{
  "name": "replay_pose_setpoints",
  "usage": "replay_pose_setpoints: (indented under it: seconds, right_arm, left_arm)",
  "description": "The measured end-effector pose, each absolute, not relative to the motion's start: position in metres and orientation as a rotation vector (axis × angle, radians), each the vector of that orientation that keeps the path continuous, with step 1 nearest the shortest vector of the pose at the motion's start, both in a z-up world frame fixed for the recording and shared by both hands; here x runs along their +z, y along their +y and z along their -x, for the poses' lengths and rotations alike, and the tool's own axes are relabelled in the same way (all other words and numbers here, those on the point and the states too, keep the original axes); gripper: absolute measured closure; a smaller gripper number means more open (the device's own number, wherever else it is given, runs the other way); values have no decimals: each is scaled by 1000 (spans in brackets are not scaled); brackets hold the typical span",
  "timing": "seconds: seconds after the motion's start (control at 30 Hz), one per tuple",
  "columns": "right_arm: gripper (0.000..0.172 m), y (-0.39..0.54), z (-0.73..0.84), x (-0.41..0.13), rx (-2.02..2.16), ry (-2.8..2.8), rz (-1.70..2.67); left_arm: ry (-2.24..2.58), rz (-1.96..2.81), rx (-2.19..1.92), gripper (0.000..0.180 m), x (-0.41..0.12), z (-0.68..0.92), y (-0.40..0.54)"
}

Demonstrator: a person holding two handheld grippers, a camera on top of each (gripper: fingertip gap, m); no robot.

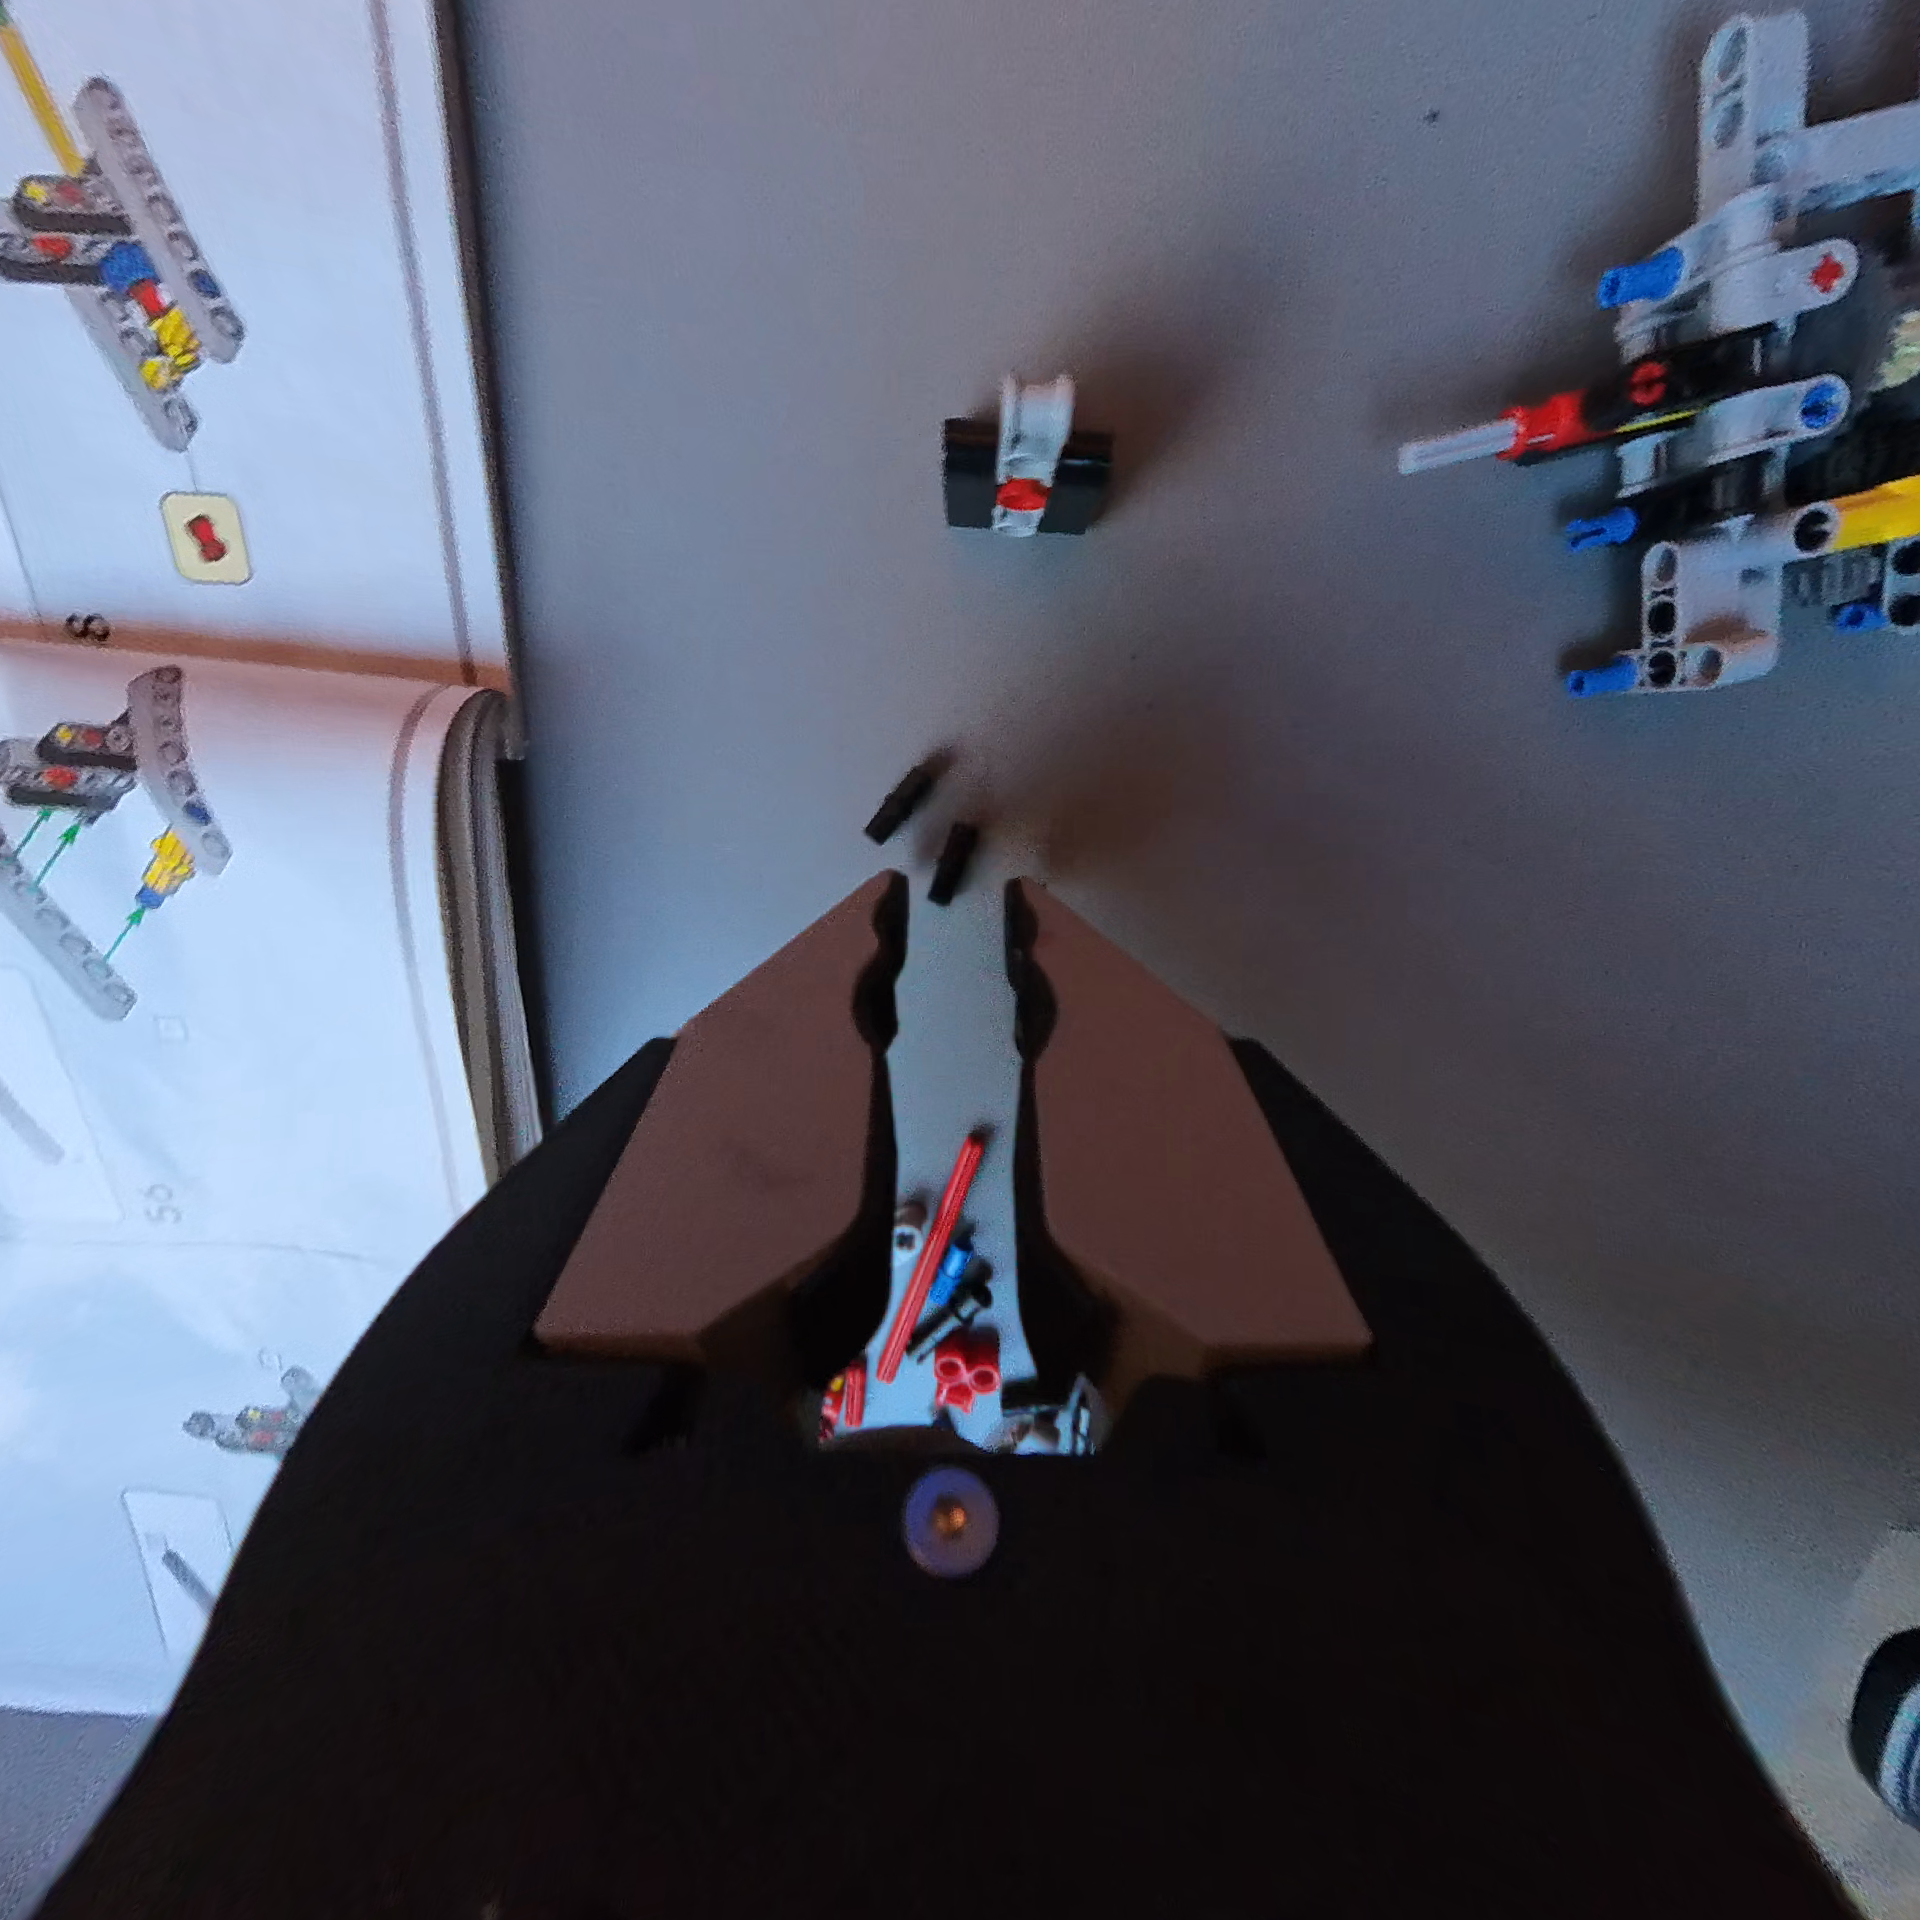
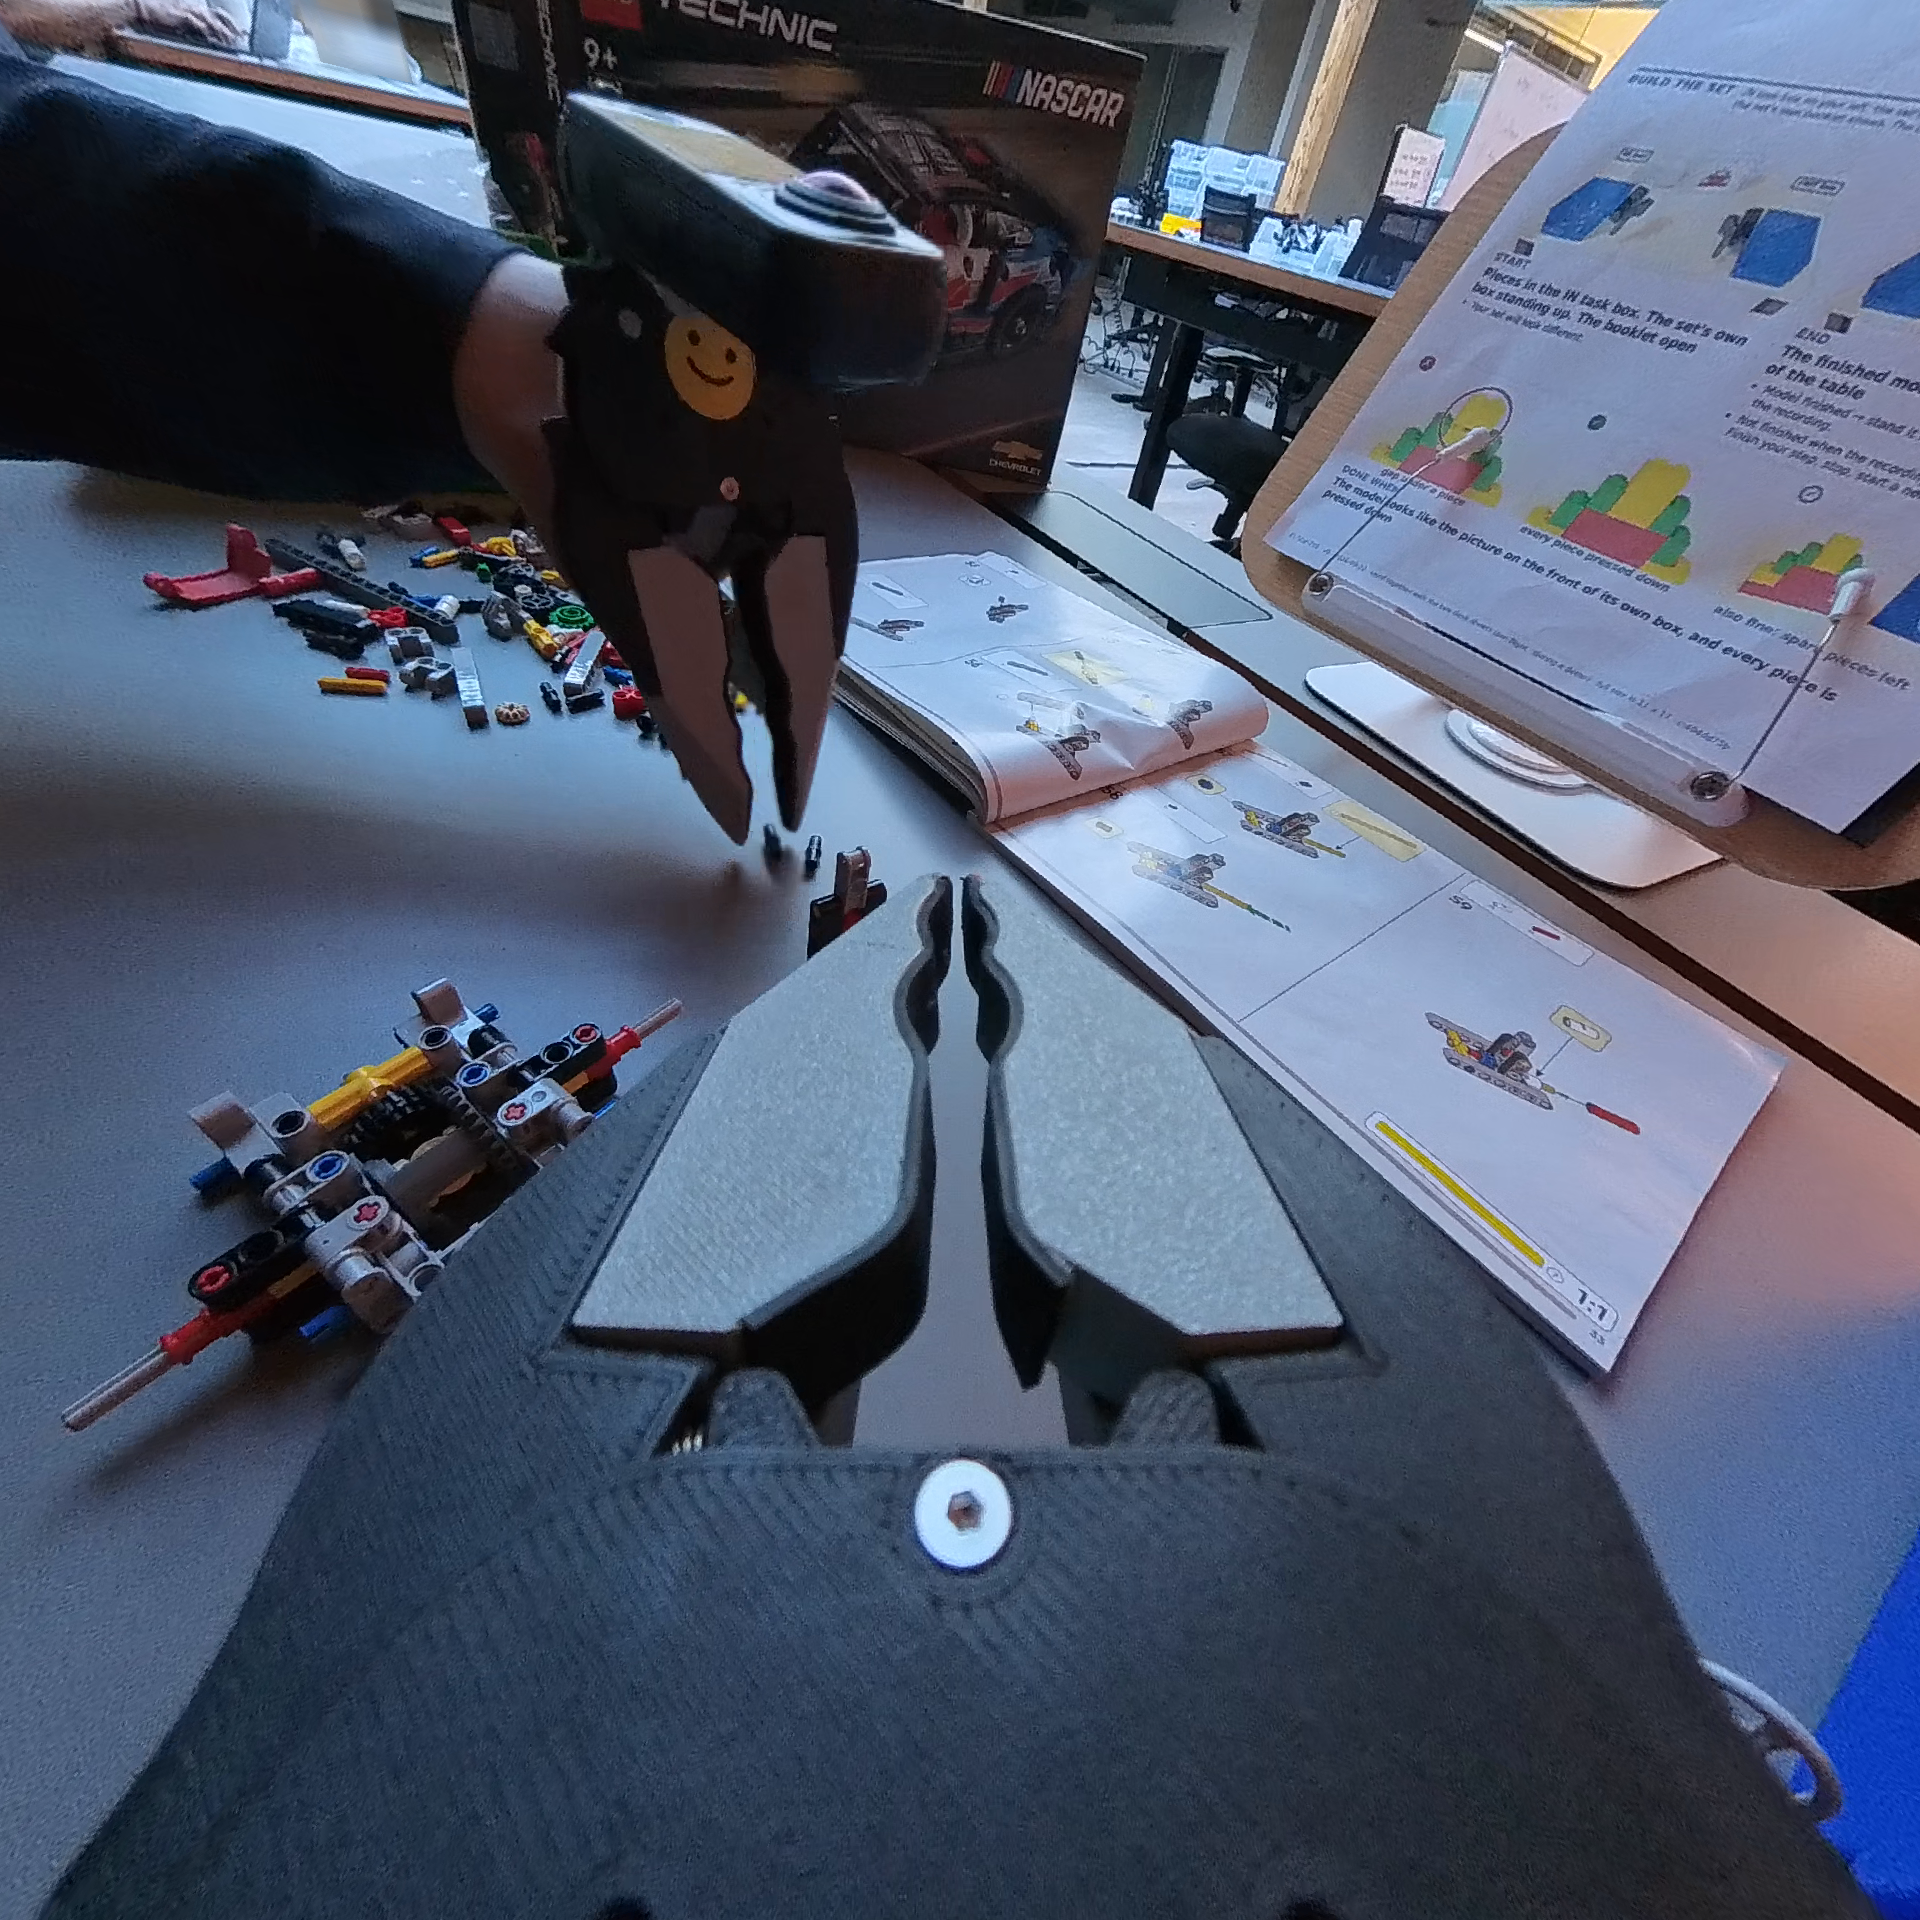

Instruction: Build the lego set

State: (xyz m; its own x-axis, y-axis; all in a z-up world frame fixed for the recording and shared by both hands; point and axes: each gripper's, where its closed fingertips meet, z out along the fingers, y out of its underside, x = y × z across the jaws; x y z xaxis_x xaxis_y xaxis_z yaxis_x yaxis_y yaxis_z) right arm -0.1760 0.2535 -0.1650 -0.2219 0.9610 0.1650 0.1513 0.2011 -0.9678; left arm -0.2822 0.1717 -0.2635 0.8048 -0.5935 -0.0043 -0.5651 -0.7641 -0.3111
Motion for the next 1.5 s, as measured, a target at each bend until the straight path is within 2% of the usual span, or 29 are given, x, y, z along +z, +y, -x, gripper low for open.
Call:
replay_pose_setpoints:
  seconds: [0.23,0.4,0.73,0.97,1.3,1.5]
  right_arm:
    - [172,253,176,-165,1135,-1575,1085]
    - [172,252,176,-166,1135,-1580,1086]
    - [172,253,177,-167,1131,-1578,1091]
    - [172,253,177,-167,1132,-1581,1092]
    - [172,251,177,-167,1142,-1590,1088]
    - [172,249,178,-168,1137,-1597,1085]
  left_arm:
    - [742,2679,-22,168,-234,321,151]
    - [638,2754,102,171,-237,372,124]
    - [831,2796,166,172,-266,378,112]
    - [860,2788,133,179,-267,372,116]
    - [843,2747,71,179,-256,358,127]
    - [988,2664,31,178,-251,312,154]
